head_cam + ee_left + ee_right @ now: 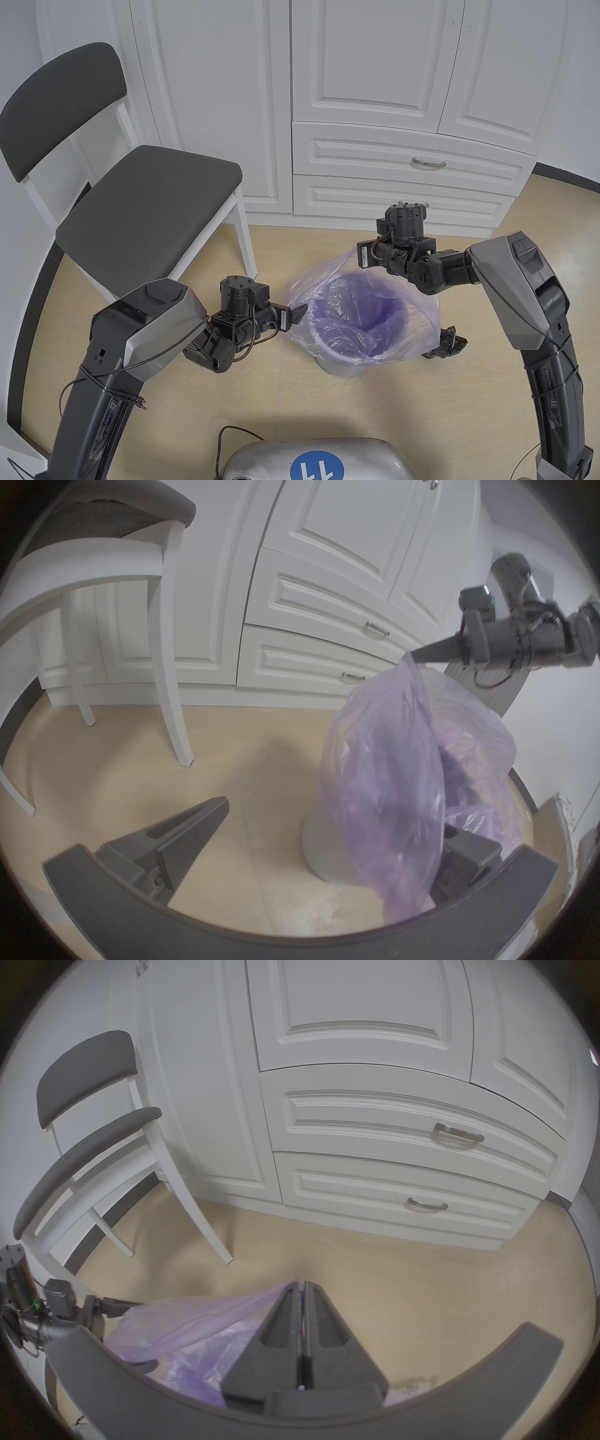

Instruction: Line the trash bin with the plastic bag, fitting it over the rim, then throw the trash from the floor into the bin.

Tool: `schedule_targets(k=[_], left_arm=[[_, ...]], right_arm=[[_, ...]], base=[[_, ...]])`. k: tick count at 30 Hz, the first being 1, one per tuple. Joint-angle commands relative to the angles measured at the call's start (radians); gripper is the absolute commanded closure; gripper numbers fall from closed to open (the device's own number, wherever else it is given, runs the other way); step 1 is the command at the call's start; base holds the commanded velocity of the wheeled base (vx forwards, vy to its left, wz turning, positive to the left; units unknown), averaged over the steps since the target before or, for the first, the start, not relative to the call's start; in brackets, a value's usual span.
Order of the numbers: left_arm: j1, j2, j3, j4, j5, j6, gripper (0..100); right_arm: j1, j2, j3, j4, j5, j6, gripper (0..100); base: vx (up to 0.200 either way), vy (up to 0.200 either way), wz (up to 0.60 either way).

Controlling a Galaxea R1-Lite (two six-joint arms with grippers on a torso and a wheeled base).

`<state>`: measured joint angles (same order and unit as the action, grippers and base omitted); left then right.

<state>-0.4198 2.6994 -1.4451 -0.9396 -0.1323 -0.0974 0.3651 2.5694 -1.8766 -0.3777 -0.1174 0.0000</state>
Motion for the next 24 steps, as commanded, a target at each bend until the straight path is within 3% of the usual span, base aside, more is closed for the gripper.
schedule_targets(k=[1,7,12,13,16,19,24], left_arm=[[-0.01,0.014,-0.061,-0.005,0.002,-0.057,0],[-0.01,0.01,-0.06,-0.03,0.026,-0.067,0],[-0.008,-0.013,-0.017,-0.041,0.023,-0.062,0],[-0.01,-0.026,0.0,-0.039,0.019,-0.061,0],[-0.01,-0.03,0.015,-0.041,0.017,-0.059,0],[-0.01,-0.064,0.048,-0.035,0.014,-0.057,0],[-0.013,-0.191,0.14,-0.004,-0.043,-0.038,0]], right_arm=[[-0.051,0.14,-0.123,-0.076,-0.002,-0.023,100],[-0.051,0.173,-0.123,-0.216,-0.03,-0.018,100],[-0.035,0.267,-0.123,-0.481,-0.085,-0.026,100],[-0.034,0.273,-0.123,-0.535,-0.085,-0.031,0],[-0.037,0.242,-0.081,-0.534,-0.084,-0.037,0],[-0.038,0.046,0.191,-0.494,-0.045,-0.038,0],[-0.041,-0.239,0.429,-0.466,-0.021,-0.029,0]], base=[[0.0,0.0,0.0],[0.0,0.0,0.0],[0.0,0.0,0.0],[0.0,0.0,0.0],[0.0,0.0,0.0],[0.0,0.0,0.0],[0.0,0.0,0.0]])
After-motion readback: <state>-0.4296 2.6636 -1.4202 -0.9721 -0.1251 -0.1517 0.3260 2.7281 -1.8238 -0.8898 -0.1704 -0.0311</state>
